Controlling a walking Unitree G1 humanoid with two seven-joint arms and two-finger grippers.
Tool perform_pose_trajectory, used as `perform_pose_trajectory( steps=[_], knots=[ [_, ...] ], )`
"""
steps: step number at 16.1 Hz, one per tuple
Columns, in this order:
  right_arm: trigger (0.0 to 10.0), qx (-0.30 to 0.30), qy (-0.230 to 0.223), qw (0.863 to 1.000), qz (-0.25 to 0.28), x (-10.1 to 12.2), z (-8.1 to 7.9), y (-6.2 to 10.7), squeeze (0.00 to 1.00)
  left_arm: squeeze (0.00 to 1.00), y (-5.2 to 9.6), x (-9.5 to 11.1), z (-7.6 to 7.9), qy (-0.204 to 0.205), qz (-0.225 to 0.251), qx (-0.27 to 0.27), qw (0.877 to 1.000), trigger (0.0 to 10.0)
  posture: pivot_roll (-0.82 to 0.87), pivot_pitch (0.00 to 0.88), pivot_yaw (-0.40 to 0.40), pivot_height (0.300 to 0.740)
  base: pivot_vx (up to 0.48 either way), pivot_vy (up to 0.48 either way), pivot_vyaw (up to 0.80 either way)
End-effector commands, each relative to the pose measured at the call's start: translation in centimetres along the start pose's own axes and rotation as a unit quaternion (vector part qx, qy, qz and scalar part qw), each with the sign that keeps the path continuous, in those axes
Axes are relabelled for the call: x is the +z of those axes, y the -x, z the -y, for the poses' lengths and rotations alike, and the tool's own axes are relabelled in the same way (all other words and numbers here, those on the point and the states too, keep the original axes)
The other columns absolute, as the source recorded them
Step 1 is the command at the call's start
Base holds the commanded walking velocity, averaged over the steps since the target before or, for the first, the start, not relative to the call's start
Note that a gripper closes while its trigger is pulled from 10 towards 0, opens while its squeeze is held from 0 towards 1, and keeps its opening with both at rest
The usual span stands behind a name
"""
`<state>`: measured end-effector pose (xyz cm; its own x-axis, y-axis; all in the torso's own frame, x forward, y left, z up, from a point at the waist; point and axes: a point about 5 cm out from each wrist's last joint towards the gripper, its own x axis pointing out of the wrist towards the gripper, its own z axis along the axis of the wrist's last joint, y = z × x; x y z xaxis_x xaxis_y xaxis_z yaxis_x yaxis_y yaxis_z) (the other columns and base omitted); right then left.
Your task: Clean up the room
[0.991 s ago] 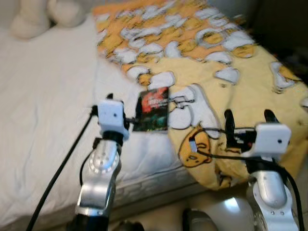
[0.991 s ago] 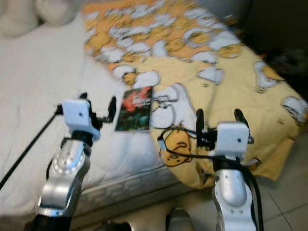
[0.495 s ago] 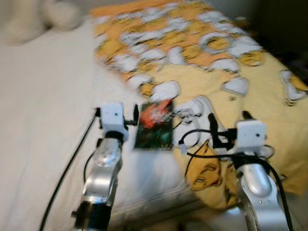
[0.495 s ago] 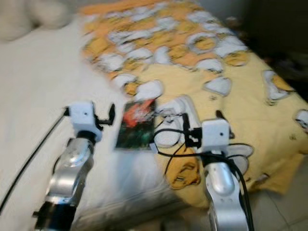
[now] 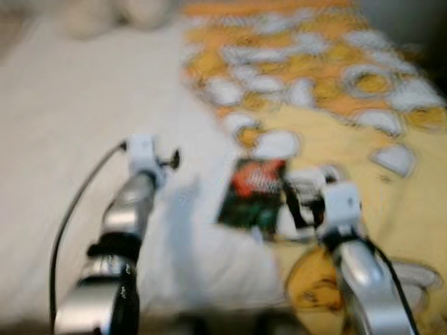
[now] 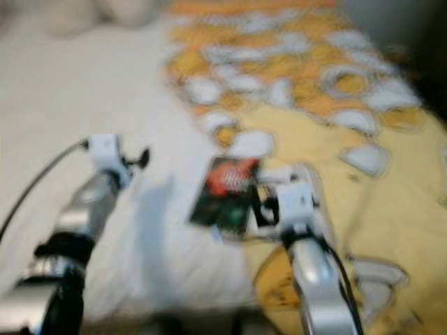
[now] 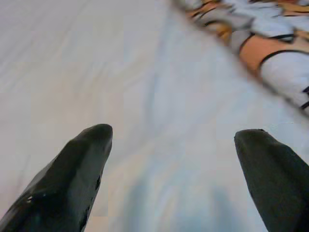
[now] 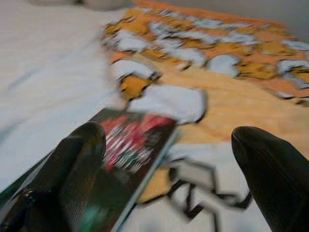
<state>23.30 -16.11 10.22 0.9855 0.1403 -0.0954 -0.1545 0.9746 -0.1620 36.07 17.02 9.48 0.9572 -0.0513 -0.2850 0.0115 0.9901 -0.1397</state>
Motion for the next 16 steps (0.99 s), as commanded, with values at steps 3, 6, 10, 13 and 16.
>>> perform_pose_trajectory(
  steps=[3,6,10,13,16],
  knots=[
    [10.0,-0.002,-0.004,1.000,-0.024,-0.8,0.6,0.9,0.00,0.00,-1.0,-0.1,3.3,0.055,-0.027,-0.094,0.994,10.0,-0.26,0.152,0.045,0.731,0.000,0.000,0.00],
    [10.0,-0.031,-0.001,0.999,-0.011,-0.3,1.1,1.2,0.00,0.00,-1.3,0.9,4.2,0.016,0.000,-0.122,0.992,10.0,-0.28,0.165,0.051,0.731,0.000,0.000,0.00],
    [10.0,-0.087,0.002,0.996,0.001,-0.1,1.9,1.7,0.00,0.00,-0.9,1.9,3.9,-0.057,0.082,-0.118,0.988,10.0,-0.28,0.175,0.061,0.731,0.000,0.000,0.00],
    [10.0,-0.074,-0.002,0.997,0.006,0.2,1.3,1.7,0.00,0.00,-1.1,1.3,2.9,-0.008,0.056,-0.099,0.993,10.0,-0.29,0.193,0.050,0.731,0.000,0.000,0.00],
    [10.0,-0.056,-0.001,0.998,0.012,0.6,0.8,2.1,0.00,0.00,-1.3,1.3,5.1,0.081,0.028,-0.192,0.978,10.0,-0.31,0.213,0.049,0.731,0.000,0.000,0.00]
  ],
)
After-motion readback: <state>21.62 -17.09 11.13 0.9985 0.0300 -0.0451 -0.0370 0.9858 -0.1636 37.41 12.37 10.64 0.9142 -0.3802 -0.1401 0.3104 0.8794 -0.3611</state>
